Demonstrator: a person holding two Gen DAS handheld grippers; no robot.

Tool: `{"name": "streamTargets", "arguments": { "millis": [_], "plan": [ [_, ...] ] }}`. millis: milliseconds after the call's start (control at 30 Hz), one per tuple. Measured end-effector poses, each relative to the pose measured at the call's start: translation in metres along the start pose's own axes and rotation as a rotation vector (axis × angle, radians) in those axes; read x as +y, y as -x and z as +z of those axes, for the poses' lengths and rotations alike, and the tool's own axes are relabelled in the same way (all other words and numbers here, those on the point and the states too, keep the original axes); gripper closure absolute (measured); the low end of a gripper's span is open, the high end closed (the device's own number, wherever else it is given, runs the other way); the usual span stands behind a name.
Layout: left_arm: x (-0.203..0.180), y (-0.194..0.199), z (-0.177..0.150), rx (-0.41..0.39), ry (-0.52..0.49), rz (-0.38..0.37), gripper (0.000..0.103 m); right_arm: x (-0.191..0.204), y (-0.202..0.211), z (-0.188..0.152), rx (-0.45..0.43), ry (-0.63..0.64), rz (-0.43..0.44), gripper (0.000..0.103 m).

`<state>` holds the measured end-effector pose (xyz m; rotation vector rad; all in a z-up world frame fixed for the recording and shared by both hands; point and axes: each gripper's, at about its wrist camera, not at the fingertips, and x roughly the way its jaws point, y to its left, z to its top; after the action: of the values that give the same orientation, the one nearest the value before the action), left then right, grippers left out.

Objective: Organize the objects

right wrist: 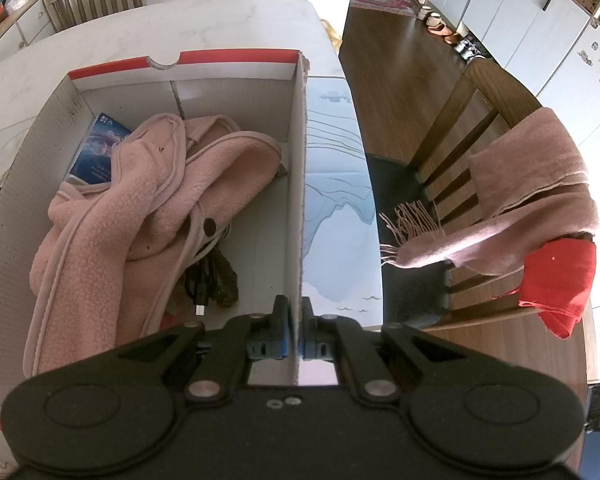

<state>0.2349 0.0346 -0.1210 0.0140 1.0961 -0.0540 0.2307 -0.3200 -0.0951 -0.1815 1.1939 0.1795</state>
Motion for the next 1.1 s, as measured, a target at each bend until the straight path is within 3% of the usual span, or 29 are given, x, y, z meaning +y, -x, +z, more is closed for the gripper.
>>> {"name": "streamTargets", "arguments": {
  "millis": [400,633,933,1100],
  "plan": [
    [-0.049,0.071,0.020,-0.100,-0.059,-0.157,0.092,-0.001,-0.001,0.000,-0.002,0.002,0.000,0.100],
    [-0.084,0.118,0.039,-0.162,-0.110,-0.296,0.092,0.001,-0.001,0.000,-0.003,0.008,-0.001,0.100],
    [-0.144,0.152,0.058,-0.223,-0.242,-0.441,0.092,0.001,-0.002,0.002,-0.005,0.013,0.004,0.100],
    [-0.162,0.148,0.063,-0.220,-0.316,-0.422,0.092,0.000,-0.001,0.001,-0.007,0.012,0.006,0.100]
  ]
}}
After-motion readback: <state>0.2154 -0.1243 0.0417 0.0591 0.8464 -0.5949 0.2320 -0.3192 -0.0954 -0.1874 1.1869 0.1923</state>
